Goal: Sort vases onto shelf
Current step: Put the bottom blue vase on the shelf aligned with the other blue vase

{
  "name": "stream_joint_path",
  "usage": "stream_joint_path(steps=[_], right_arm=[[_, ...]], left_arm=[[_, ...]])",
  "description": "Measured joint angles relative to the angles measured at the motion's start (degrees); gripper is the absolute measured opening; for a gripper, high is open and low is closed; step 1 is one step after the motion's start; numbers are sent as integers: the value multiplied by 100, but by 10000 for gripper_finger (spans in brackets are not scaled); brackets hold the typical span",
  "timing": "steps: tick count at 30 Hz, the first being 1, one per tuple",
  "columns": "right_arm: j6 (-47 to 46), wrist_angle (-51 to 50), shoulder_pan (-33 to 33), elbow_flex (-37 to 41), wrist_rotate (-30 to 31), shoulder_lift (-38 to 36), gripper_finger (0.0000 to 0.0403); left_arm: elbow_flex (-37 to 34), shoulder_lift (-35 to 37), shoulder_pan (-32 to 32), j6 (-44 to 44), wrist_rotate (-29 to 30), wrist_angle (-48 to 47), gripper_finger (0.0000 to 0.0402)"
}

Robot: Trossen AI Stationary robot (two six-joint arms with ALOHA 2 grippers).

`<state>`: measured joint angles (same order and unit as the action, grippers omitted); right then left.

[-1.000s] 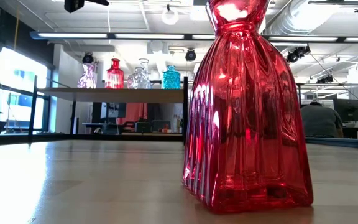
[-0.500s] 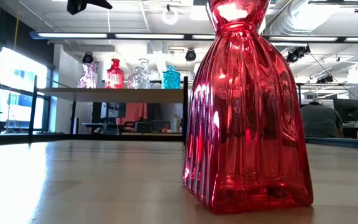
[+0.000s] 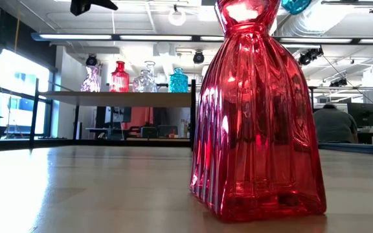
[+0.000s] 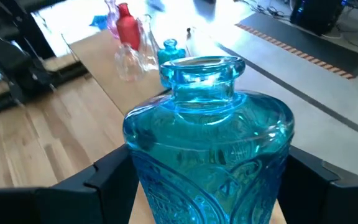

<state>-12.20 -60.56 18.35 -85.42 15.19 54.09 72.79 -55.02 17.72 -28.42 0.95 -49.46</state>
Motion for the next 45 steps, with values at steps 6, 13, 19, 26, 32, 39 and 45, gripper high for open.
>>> stream_joint_path(steps=[6,13,19,26,32,39,45], right_arm=[[-86,1037,0,994,-142,-334,277],[-128,1955,0,2105,-186,-612,277],[-403,2877,0,2933,-411,-875,277],[-891,3961,-4,3544,-695,-862,277],[-1149,4621,-225,3755,-704,-486,277],[-1181,5478,-516,3758,-612,239,277],[-1181,6219,-700,3758,-56,801,277]], left_arm=[[0,0,0,2,0,-3,113],[0,0,0,7,-2,-6,113],[0,0,0,13,-2,-10,113],[2,0,0,134,-2,-12,113],[2,0,0,210,-4,-23,113],[2,0,0,304,-3,-23,113],[2,0,0,376,-4,-25,113]])
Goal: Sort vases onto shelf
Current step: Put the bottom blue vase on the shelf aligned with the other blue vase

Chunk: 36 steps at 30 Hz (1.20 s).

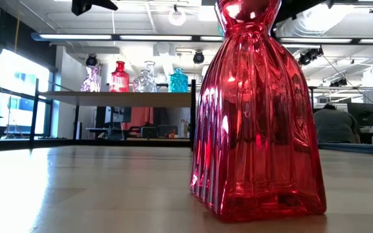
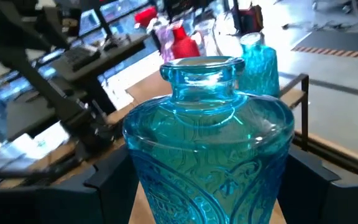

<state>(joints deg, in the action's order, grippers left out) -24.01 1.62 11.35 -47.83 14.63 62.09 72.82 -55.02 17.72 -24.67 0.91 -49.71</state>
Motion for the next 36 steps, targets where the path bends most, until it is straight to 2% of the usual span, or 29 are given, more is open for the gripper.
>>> stream_joint_path(steps=[14,19,31,36], right_arm=[[637,2067,-255,0,631,1287,277],[834,2917,-252,-2,639,1651,277],[925,4298,-253,-18,786,2481,277],[1236,4248,-233,-459,751,2855,277]], left_arm=[[0,0,0,259,-2,-5,113],[0,0,0,383,-13,-25,113],[1,0,0,503,-21,-24,113],[2,0,0,632,-20,-24,113]])
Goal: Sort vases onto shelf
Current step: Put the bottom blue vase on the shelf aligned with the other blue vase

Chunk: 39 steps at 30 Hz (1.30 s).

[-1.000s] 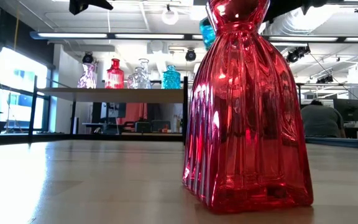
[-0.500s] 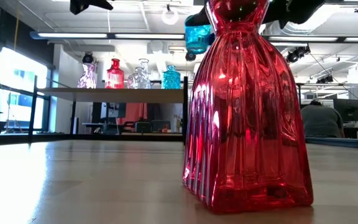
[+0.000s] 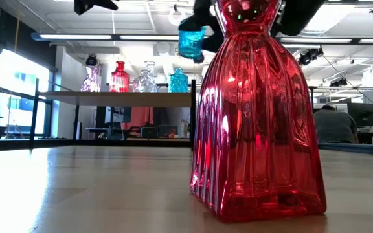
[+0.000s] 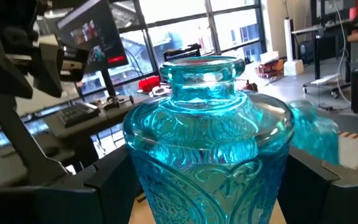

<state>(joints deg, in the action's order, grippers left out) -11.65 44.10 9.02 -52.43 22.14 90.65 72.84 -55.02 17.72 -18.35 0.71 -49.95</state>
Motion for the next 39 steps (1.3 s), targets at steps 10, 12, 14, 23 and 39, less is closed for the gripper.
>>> stream_joint_path(steps=[10,12,14,23,39], right_arm=[[341,-706,155,-1119,128,842,277],[115,-655,208,-1147,132,958,277],[-76,-563,238,-1147,197,1074,277],[-16,-379,221,-1147,449,1422,277],[-7,-495,586,-1205,141,1639,277]], left_arm=[[0,2,0,222,19,0,113],[0,2,0,258,22,-1,113],[0,2,0,260,22,-3,113],[0,2,0,409,22,-4,113],[0,2,-2,798,20,-31,113]])
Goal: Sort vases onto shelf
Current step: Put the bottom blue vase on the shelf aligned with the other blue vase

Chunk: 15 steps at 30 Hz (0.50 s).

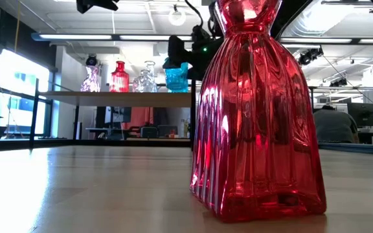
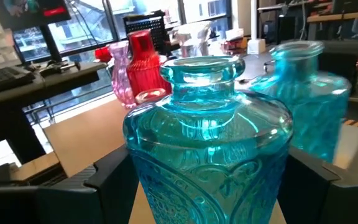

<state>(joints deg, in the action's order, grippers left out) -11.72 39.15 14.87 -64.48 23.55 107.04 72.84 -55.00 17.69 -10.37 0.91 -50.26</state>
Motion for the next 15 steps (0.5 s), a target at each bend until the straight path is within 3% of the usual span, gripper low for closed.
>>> stream_joint_path(steps=[15], right_arm=[[170,-297,76,-274,-124,245,277]], left_arm=[[0,0,0,1,-2,-11,113]])
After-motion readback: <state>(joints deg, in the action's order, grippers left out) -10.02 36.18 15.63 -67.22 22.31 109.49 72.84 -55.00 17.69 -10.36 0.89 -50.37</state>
